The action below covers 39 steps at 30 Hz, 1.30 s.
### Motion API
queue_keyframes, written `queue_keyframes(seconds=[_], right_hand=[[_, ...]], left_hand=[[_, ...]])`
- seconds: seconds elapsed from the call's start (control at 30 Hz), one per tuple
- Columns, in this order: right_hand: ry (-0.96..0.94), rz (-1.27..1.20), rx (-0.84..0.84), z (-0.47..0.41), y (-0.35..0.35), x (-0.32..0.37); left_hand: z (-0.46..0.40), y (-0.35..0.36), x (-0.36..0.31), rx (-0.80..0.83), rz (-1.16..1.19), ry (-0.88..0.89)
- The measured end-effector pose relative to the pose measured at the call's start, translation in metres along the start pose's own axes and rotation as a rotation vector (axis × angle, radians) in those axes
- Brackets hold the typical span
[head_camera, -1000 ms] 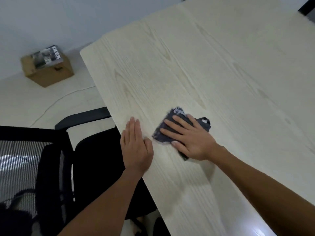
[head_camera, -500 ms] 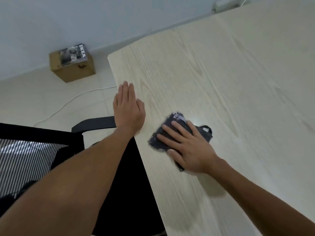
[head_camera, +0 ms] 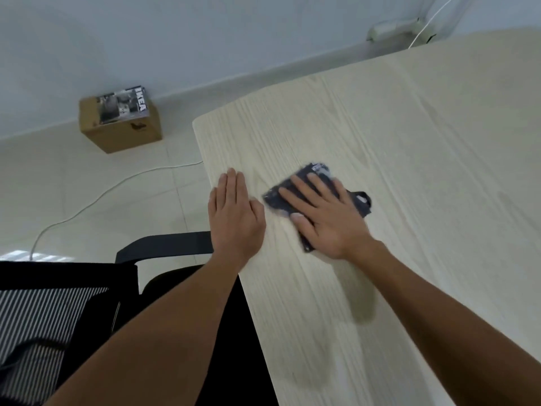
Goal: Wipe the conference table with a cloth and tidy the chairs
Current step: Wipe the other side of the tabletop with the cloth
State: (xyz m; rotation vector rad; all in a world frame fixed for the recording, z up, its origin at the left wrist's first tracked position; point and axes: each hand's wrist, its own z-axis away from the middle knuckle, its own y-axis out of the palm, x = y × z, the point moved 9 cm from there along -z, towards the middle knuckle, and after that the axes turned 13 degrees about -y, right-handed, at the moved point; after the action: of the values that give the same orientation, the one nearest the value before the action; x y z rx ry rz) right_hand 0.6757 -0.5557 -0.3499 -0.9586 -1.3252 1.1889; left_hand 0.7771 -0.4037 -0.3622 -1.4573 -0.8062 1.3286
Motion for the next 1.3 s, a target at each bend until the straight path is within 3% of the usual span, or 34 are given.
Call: queue_keyframes(seconds=[0.07, 0.13, 0.2, 0.27, 0.33, 0.43, 0.5, 0.57, 0.67, 0.7, 0.77, 0.93, 1.1, 1.2, 1.3], right_hand=[[0.174, 0.032, -0.012, -0.006, -0.011, -0.059], [0.468, -0.042, -0.047, -0.036, -0.025, -0.116], [0.605, -0.114, -0.096, -0.088, -0.032, -0.135], [0.539, -0.128, -0.085, -0.144, -0.03, -0.113], [0.338, -0.083, -0.043, -0.18, -0.024, -0.064], [-0.047, -0.019, 0.053, -0.164, -0.01, -0.008], [-0.147, 0.022, 0.049, -0.138, -0.013, -0.025], [0.025, 0.083, -0.022, -0.129, -0.028, -0.087], [0.582, -0.087, -0.055, -0.134, -0.043, -0.174], [0.694, -0.134, -0.069, -0.147, -0.045, -0.18], [0.742, -0.17, -0.082, -0.183, -0.042, -0.161], [0.3, -0.105, -0.028, -0.264, -0.019, -0.04], [-0.221, 0.038, 0.102, -0.249, -0.002, 0.034], [-0.365, 0.118, 0.147, -0.212, 0.007, 0.048], [-0.371, 0.131, 0.159, -0.163, 0.012, 0.061]], left_hand=[[0.0, 0.0, -0.001, -0.001, 0.019, -0.005], [0.0, 0.001, 0.0, 0.001, 0.024, -0.011], [-0.001, 0.002, 0.0, -0.01, 0.026, -0.016], [-0.003, 0.001, -0.001, -0.018, 0.019, -0.015], [-0.004, 0.001, 0.0, -0.023, 0.014, -0.019], [-0.003, 0.001, -0.002, -0.025, 0.001, -0.015], [-0.003, 0.0, -0.001, -0.035, 0.006, -0.015], [-0.003, 0.001, -0.002, -0.037, 0.013, -0.015], [-0.002, 0.001, -0.004, -0.053, 0.022, -0.004], [-0.002, -0.001, -0.004, -0.068, 0.025, 0.0], [-0.001, -0.002, -0.005, -0.088, 0.031, 0.005], [-0.005, 0.0, -0.002, -0.056, 0.059, -0.001], [-0.001, -0.014, 0.0, -0.103, 0.218, -0.019], [0.001, -0.022, -0.001, -0.169, 0.255, -0.005], [0.007, -0.03, 0.001, -0.175, 0.28, 0.009]])
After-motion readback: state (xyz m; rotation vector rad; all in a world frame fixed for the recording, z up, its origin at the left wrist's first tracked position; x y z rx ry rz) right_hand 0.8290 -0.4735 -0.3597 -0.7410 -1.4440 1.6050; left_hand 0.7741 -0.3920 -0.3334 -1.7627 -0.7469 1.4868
